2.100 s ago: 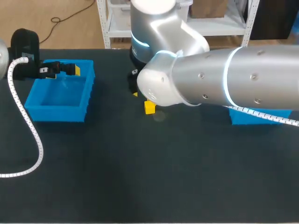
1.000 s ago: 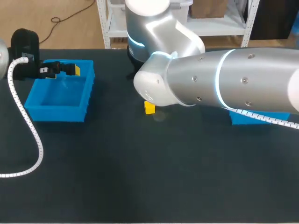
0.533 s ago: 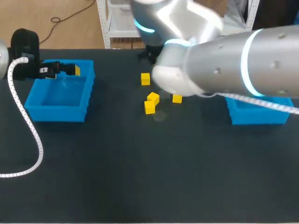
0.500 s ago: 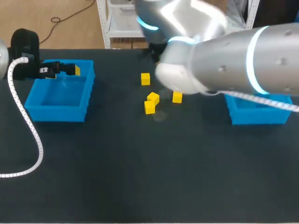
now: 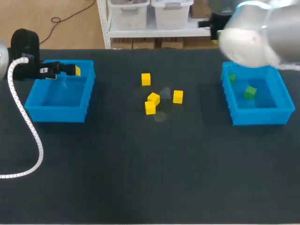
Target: Put the green cubes in the right bin and the yellow cubes in the left bin.
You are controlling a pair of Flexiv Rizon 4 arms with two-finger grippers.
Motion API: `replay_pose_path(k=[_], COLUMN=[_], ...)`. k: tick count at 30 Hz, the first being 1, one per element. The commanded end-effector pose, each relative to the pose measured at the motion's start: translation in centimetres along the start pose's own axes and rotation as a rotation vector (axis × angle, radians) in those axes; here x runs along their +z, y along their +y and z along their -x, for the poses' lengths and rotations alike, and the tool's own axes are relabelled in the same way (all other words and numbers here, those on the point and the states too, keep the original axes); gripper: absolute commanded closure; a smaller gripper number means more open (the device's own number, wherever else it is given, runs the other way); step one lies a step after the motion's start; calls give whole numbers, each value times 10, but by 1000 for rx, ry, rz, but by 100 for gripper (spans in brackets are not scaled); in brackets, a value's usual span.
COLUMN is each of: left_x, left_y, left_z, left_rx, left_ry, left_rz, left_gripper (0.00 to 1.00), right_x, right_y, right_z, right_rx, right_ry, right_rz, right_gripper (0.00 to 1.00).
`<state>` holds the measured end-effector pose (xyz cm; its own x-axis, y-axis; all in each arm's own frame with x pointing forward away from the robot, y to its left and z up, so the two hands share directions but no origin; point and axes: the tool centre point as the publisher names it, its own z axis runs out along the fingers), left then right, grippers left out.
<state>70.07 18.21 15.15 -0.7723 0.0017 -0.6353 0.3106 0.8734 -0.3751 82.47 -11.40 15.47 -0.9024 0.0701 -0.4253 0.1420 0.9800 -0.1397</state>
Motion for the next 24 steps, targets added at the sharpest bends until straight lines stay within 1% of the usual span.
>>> replay_pose_path(k=[1,4,8,15,20,21,22,23,24], left_x=[0,0,0,0,0,0,0,0,0], left_y=[2,2,2,2,2,2,2,2,2], left_z=[-1,-1,-1,-1,-1,-1,-1,-1,-1], left_rx=[2,2,2,2,2,2,2,2,2], left_ry=[-6,-6,-6,-6,-6,-6,-6,-6,-6], left_rz=[-11,-11,-11,-11,-11,-11,-11,-11,-11], left_gripper=[0,0,0,0,0,0,0,0,0], right_x=[1,10,19,29,34,34,34,33,33], right_y=[-68,-84,-98,-108,-108,-107,-106,-105,-105], right_z=[-23,-36,-46,-50,-51,-51,-51,-51,-50], right_rx=[41,89,156,198,204,189,188,188,199], right_ry=[-197,-150,-108,-85,-84,-96,-115,-131,-147], right_rz=[5,13,32,22,17,0,-14,-17,-10], right_gripper=[100,100,100,100,100,79,50,0,0])
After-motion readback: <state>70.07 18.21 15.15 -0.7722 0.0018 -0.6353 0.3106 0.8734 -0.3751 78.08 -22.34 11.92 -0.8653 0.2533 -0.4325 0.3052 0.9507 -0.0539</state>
